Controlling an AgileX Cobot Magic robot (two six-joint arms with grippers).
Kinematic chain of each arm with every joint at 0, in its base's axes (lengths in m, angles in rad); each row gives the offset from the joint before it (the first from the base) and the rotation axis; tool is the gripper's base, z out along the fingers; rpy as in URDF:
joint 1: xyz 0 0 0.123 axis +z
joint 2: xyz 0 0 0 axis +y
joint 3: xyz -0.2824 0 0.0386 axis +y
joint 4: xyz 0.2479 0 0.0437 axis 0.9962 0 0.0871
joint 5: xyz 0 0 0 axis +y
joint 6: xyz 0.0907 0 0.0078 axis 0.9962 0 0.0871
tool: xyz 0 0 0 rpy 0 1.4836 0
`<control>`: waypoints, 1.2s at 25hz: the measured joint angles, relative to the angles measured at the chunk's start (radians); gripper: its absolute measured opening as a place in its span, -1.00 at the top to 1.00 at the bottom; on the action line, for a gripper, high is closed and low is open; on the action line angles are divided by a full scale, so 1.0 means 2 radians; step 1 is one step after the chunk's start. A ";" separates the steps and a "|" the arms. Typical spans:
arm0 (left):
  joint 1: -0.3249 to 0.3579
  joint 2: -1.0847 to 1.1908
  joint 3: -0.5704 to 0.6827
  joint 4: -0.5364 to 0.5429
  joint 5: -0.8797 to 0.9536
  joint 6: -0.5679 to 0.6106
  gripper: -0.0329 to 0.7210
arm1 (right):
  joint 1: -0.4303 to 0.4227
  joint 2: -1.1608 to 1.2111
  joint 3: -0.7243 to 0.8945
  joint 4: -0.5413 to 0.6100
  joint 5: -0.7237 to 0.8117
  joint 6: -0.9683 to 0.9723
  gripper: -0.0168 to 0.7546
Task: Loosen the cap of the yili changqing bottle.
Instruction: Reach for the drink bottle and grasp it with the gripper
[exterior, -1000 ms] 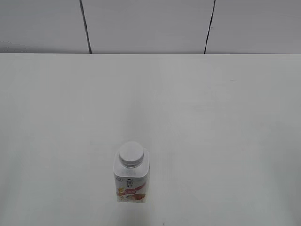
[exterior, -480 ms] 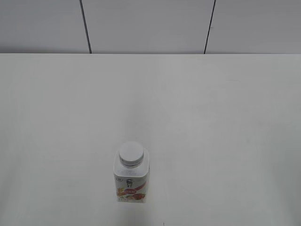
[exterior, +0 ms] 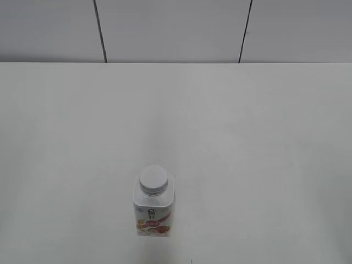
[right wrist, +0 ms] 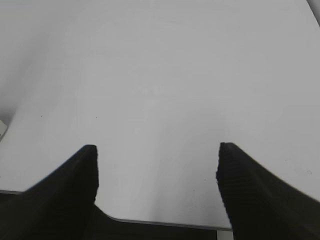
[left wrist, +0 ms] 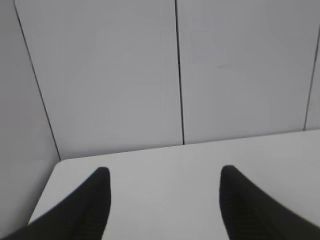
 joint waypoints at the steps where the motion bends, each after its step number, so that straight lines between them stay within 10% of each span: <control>1: 0.000 0.014 0.008 0.005 -0.013 0.000 -0.23 | 0.000 0.000 0.000 0.000 0.000 0.000 -0.56; 22: -0.032 0.436 0.048 -0.037 -0.346 0.051 -0.23 | 0.000 0.000 0.000 0.000 0.000 0.000 -0.56; 30: -0.028 0.582 0.048 0.047 -0.519 -0.093 -0.15 | 0.000 0.000 0.000 0.000 0.000 0.000 -0.56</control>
